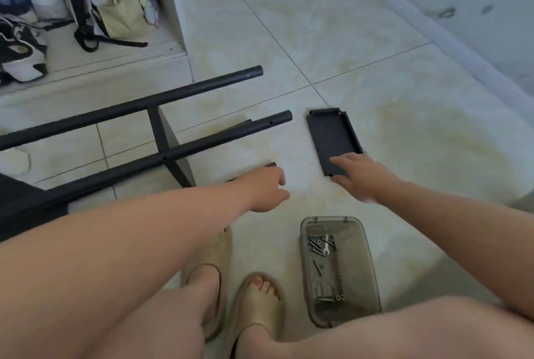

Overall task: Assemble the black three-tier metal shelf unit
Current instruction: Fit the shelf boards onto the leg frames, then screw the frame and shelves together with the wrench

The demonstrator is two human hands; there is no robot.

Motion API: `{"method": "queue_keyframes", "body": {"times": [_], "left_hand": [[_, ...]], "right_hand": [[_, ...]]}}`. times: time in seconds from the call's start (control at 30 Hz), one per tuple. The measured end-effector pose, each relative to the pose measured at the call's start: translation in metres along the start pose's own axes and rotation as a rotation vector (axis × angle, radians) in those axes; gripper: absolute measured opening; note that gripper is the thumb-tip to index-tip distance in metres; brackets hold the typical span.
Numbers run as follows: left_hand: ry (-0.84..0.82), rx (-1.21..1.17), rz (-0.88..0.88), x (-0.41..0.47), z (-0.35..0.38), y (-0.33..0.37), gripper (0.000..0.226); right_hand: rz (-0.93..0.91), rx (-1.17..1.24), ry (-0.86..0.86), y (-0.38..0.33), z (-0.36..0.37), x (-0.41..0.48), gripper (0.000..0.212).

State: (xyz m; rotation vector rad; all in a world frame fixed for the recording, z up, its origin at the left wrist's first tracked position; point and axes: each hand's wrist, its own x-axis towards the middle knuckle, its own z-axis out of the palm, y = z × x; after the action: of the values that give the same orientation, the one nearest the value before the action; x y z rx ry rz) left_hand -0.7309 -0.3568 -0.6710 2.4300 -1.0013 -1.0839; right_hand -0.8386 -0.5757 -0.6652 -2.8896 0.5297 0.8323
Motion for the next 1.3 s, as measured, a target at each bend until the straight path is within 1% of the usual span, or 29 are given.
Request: {"method": "queue_keyframes", "body": {"times": [0.13, 0.3, 0.43, 0.5, 0.57, 0.67, 0.77, 0.83, 0.87, 0.9, 0.93, 0.97, 1.0, 1.03, 1.07, 1.13, 1.17, 1.23, 1.3], "left_hand": [[-0.106, -0.064, -0.046, 0.044, 0.045, -0.001, 0.049], [-0.253, -0.049, -0.027, 0.08, 0.092, 0.001, 0.057], [-0.364, -0.075, -0.001, 0.095, 0.107, 0.01, 0.046], [-0.378, -0.149, -0.016, 0.099, 0.117, 0.01, 0.037], [-0.345, -0.234, -0.061, 0.099, 0.124, 0.009, 0.033], [-0.254, -0.376, -0.15, 0.099, 0.126, 0.007, 0.026], [-0.145, -0.471, -0.233, 0.1, 0.118, 0.002, 0.008], [-0.079, -0.575, -0.317, 0.102, 0.111, -0.001, 0.021], [-0.059, -0.65, -0.368, 0.103, 0.108, -0.003, 0.023], [-0.035, -0.737, -0.415, 0.104, 0.105, -0.004, 0.018], [-0.02, -0.838, -0.466, 0.105, 0.103, -0.004, 0.007], [-0.005, -0.929, -0.518, 0.105, 0.101, -0.005, 0.012], [-0.012, -0.986, -0.567, 0.105, 0.1, -0.006, 0.027], [-0.032, -1.014, -0.574, 0.106, 0.101, -0.008, 0.036], [-0.055, -1.006, -0.565, 0.106, 0.101, -0.012, 0.04], [-0.113, -0.934, -0.523, 0.108, 0.103, -0.018, 0.041], [-0.133, -0.861, -0.493, 0.109, 0.103, -0.021, 0.036], [-0.134, -0.715, -0.413, 0.112, 0.103, -0.028, 0.019], [-0.119, -0.641, -0.351, 0.113, 0.104, -0.034, 0.023]], "right_hand": [[0.083, 0.095, -0.124, 0.023, 0.048, 0.007, 0.057], [0.155, 0.2, -0.11, 0.04, 0.077, 0.028, 0.054], [0.153, 0.256, -0.104, 0.041, 0.09, 0.043, 0.054], [0.154, 0.265, -0.088, 0.04, 0.092, 0.05, 0.053], [0.152, 0.255, -0.07, 0.039, 0.092, 0.054, 0.053], [0.132, 0.212, -0.028, 0.038, 0.09, 0.054, 0.052], [0.099, 0.2, 0.048, 0.037, 0.089, 0.05, 0.052], [0.072, 0.213, 0.111, 0.035, 0.09, 0.049, 0.051], [0.053, 0.21, 0.141, 0.035, 0.09, 0.048, 0.05], [0.032, 0.202, 0.167, 0.034, 0.091, 0.047, 0.049], [0.011, 0.194, 0.196, 0.034, 0.092, 0.047, 0.048], [-0.013, 0.186, 0.23, 0.034, 0.093, 0.046, 0.046], [-0.041, 0.172, 0.265, 0.034, 0.095, 0.045, 0.043], [-0.066, 0.15, 0.289, 0.034, 0.097, 0.046, 0.039], [-0.082, 0.131, 0.293, 0.033, 0.099, 0.047, 0.036], [-0.068, 0.153, 0.218, 0.03, 0.104, 0.05, 0.03], [-0.047, 0.183, 0.153, 0.029, 0.107, 0.053, 0.028], [-0.026, 0.198, 0.021, 0.028, 0.118, 0.062, 0.027], [-0.022, 0.179, -0.071, 0.027, 0.13, 0.072, 0.029]]}}
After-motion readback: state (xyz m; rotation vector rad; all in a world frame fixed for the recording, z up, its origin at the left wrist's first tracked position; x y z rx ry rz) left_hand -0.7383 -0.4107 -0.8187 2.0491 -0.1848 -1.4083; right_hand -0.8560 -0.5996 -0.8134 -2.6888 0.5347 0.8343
